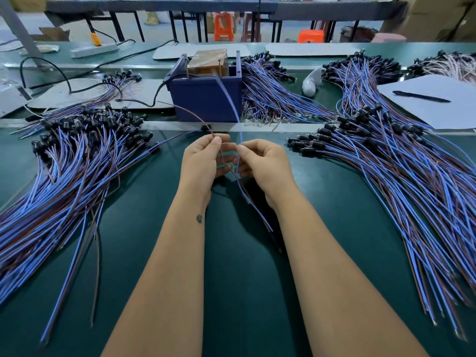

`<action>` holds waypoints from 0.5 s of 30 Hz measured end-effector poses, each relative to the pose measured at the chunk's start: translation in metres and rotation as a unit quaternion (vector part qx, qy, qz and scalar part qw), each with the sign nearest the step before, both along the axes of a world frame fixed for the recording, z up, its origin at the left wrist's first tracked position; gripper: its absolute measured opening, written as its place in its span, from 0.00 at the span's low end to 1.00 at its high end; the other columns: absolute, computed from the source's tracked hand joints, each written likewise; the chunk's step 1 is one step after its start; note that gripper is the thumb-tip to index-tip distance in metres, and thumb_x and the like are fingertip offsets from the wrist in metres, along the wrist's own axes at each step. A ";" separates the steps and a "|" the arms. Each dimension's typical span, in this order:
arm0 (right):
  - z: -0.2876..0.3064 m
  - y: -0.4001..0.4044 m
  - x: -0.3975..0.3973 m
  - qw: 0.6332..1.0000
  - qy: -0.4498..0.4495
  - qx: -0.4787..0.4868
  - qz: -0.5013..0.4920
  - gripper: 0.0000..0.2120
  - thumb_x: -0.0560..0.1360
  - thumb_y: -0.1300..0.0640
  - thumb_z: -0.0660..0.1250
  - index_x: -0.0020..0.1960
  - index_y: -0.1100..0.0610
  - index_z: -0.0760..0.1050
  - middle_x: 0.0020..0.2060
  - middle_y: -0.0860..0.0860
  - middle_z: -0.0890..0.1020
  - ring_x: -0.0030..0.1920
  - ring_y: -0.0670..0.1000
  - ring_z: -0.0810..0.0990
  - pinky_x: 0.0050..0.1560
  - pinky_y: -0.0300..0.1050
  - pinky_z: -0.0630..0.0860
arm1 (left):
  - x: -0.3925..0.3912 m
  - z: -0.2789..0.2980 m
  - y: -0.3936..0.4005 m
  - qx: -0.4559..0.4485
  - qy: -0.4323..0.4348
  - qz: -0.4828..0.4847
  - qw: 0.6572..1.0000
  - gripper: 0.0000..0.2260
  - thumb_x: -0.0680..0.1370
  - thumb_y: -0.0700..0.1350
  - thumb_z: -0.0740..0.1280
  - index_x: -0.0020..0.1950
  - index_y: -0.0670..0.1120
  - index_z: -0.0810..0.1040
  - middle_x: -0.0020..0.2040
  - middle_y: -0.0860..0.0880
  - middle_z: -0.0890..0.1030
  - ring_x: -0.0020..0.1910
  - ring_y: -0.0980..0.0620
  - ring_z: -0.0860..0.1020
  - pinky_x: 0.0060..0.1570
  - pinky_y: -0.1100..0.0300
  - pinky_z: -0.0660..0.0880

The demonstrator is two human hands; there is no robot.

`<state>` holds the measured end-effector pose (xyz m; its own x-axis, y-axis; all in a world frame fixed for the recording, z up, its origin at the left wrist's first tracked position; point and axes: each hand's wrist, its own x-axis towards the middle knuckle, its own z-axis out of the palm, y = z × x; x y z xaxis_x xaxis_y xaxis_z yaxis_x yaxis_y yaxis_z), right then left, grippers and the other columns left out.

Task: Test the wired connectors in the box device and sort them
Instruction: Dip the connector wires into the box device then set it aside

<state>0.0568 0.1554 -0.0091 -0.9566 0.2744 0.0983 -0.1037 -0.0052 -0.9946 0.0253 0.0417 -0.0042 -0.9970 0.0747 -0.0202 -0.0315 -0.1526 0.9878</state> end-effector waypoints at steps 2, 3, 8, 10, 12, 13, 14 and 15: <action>0.001 0.001 -0.001 0.999 -0.003 -0.029 -0.016 0.06 0.79 0.61 0.65 0.43 0.57 0.76 0.34 0.56 0.81 0.26 0.46 0.76 0.29 0.36 0.74 | -0.001 -0.002 -0.001 -0.026 0.015 0.022 0.999 0.11 0.84 0.43 0.57 0.49 0.48 0.79 0.31 0.54 0.81 0.30 0.54 0.81 0.34 0.61 0.77; 0.001 0.001 -0.001 0.999 -0.002 -0.041 -0.021 0.06 0.80 0.60 0.65 0.44 0.57 0.75 0.33 0.55 0.81 0.26 0.46 0.76 0.28 0.36 0.73 | -0.002 -0.003 -0.002 -0.040 0.023 0.034 0.998 0.11 0.84 0.43 0.57 0.49 0.49 0.78 0.28 0.54 0.77 0.27 0.55 0.78 0.30 0.64 0.75; 0.000 0.002 -0.001 0.999 0.010 -0.028 -0.031 0.06 0.80 0.59 0.65 0.44 0.55 0.76 0.29 0.51 0.79 0.24 0.42 0.73 0.27 0.33 0.70 | -0.006 -0.009 -0.005 -0.107 0.054 0.068 0.990 0.12 0.83 0.45 0.58 0.48 0.53 0.80 0.24 0.57 0.65 0.24 0.58 0.63 0.26 0.64 0.63; 0.000 0.001 -0.002 0.999 0.012 -0.018 -0.034 0.06 0.80 0.59 0.65 0.44 0.55 0.77 0.29 0.51 0.78 0.24 0.40 0.73 0.28 0.32 0.70 | -0.006 -0.009 -0.004 -0.112 0.048 0.071 0.990 0.12 0.83 0.45 0.59 0.48 0.54 0.81 0.24 0.57 0.64 0.22 0.58 0.61 0.25 0.63 0.61; 0.000 0.001 -0.002 0.999 0.011 -0.008 -0.034 0.06 0.80 0.60 0.65 0.44 0.54 0.77 0.30 0.51 0.77 0.24 0.40 0.72 0.28 0.32 0.69 | -0.006 -0.008 -0.004 -0.116 0.046 0.077 0.989 0.12 0.82 0.45 0.59 0.47 0.54 0.81 0.24 0.57 0.63 0.22 0.57 0.60 0.24 0.64 0.60; 0.000 0.001 -0.002 0.999 0.009 -0.005 -0.032 0.06 0.80 0.61 0.65 0.45 0.55 0.78 0.30 0.51 0.77 0.25 0.40 0.72 0.28 0.32 0.69 | -0.006 -0.007 -0.004 -0.123 0.046 0.081 0.988 0.12 0.82 0.45 0.59 0.46 0.54 0.81 0.24 0.57 0.63 0.22 0.57 0.60 0.24 0.63 0.60; 0.000 0.001 -0.002 1.000 0.005 -0.005 -0.029 0.07 0.79 0.62 0.64 0.46 0.55 0.78 0.30 0.51 0.76 0.25 0.40 0.72 0.28 0.32 0.69 | -0.006 -0.007 -0.005 -0.129 0.046 0.087 0.987 0.12 0.81 0.45 0.59 0.45 0.54 0.81 0.24 0.57 0.64 0.22 0.58 0.60 0.24 0.63 0.60; 0.001 0.000 -0.002 1.000 0.002 -0.007 -0.024 0.07 0.79 0.63 0.63 0.47 0.56 0.79 0.31 0.51 0.76 0.25 0.40 0.72 0.28 0.32 0.69 | -0.005 -0.006 -0.005 -0.133 0.047 0.094 0.986 0.12 0.81 0.44 0.59 0.45 0.53 0.81 0.24 0.56 0.64 0.22 0.58 0.60 0.24 0.63 0.60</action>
<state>0.0548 0.1557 -0.0084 -0.9417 0.3220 0.0973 -0.1077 -0.0147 -0.9941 0.0199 0.0368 -0.0106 -0.9912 -0.1069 0.0782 0.0655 0.1177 0.9909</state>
